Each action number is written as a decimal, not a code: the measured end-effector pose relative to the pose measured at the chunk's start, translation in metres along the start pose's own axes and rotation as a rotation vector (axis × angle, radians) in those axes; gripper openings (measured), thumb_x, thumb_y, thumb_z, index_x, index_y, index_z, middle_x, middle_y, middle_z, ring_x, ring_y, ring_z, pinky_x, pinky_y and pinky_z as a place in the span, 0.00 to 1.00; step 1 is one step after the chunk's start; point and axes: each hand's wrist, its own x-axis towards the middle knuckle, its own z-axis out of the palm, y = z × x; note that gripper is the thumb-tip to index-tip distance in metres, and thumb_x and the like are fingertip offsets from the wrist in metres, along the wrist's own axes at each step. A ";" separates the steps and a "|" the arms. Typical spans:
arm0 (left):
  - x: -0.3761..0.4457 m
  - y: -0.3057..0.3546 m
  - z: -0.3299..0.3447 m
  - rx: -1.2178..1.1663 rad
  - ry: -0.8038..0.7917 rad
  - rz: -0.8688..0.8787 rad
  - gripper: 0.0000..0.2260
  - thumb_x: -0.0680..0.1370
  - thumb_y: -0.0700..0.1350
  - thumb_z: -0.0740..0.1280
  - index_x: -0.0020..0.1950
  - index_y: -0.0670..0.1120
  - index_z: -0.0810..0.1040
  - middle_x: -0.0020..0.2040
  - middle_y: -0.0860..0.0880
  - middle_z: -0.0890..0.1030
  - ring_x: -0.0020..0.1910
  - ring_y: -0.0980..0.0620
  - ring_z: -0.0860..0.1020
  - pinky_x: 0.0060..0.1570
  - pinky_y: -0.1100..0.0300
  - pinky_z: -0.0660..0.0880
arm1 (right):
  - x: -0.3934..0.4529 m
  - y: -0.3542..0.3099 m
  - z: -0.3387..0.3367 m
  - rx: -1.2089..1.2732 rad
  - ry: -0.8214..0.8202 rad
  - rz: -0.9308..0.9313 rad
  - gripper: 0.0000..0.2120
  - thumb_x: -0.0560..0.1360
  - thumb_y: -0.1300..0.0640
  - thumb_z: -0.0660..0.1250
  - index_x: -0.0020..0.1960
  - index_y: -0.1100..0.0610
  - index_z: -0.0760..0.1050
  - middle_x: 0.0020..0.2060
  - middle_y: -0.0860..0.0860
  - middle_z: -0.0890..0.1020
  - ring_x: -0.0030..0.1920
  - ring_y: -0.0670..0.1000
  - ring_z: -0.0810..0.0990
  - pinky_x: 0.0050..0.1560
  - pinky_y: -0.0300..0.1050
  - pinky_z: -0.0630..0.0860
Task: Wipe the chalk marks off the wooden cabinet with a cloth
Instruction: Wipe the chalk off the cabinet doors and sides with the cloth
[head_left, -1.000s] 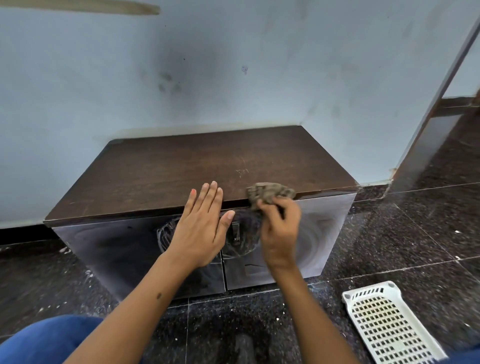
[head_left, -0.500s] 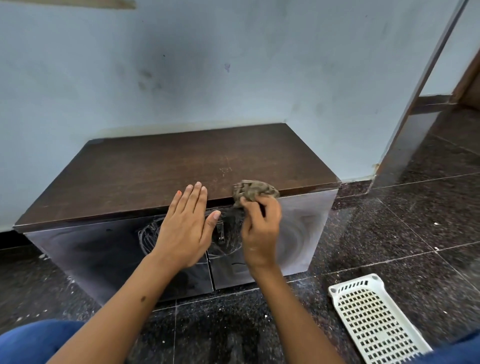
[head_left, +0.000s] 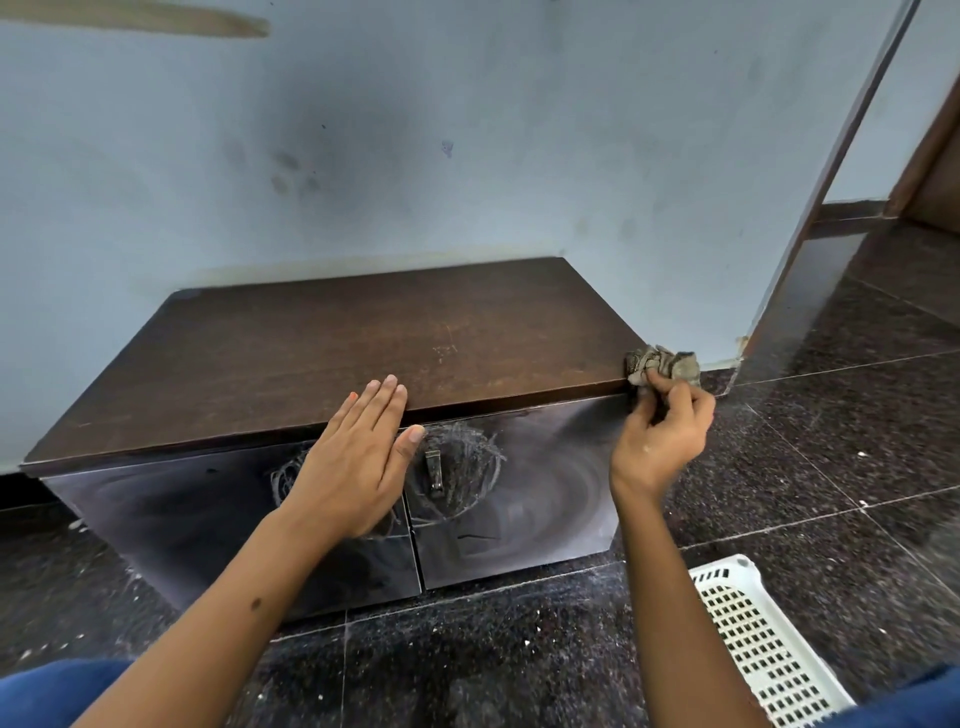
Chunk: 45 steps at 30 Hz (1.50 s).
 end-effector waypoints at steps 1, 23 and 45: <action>-0.001 -0.001 -0.002 -0.014 0.002 -0.001 0.47 0.68 0.69 0.23 0.77 0.43 0.50 0.77 0.49 0.50 0.74 0.60 0.44 0.71 0.65 0.37 | -0.008 -0.006 0.003 0.008 -0.007 0.009 0.08 0.71 0.74 0.65 0.46 0.67 0.79 0.47 0.62 0.75 0.49 0.57 0.78 0.56 0.38 0.76; -0.032 -0.067 -0.041 0.063 -0.040 -0.398 0.28 0.81 0.56 0.41 0.76 0.43 0.54 0.78 0.46 0.52 0.77 0.51 0.47 0.74 0.53 0.39 | -0.161 -0.101 0.056 0.063 -0.312 -0.327 0.05 0.74 0.65 0.67 0.44 0.64 0.82 0.45 0.57 0.78 0.52 0.54 0.73 0.51 0.54 0.74; -0.091 -0.136 -0.075 0.021 -0.024 -0.615 0.27 0.81 0.56 0.41 0.77 0.44 0.54 0.78 0.48 0.52 0.77 0.52 0.47 0.74 0.51 0.39 | -0.207 -0.128 0.077 0.090 -0.327 -0.525 0.15 0.79 0.63 0.59 0.42 0.65 0.83 0.44 0.59 0.79 0.52 0.57 0.73 0.54 0.53 0.71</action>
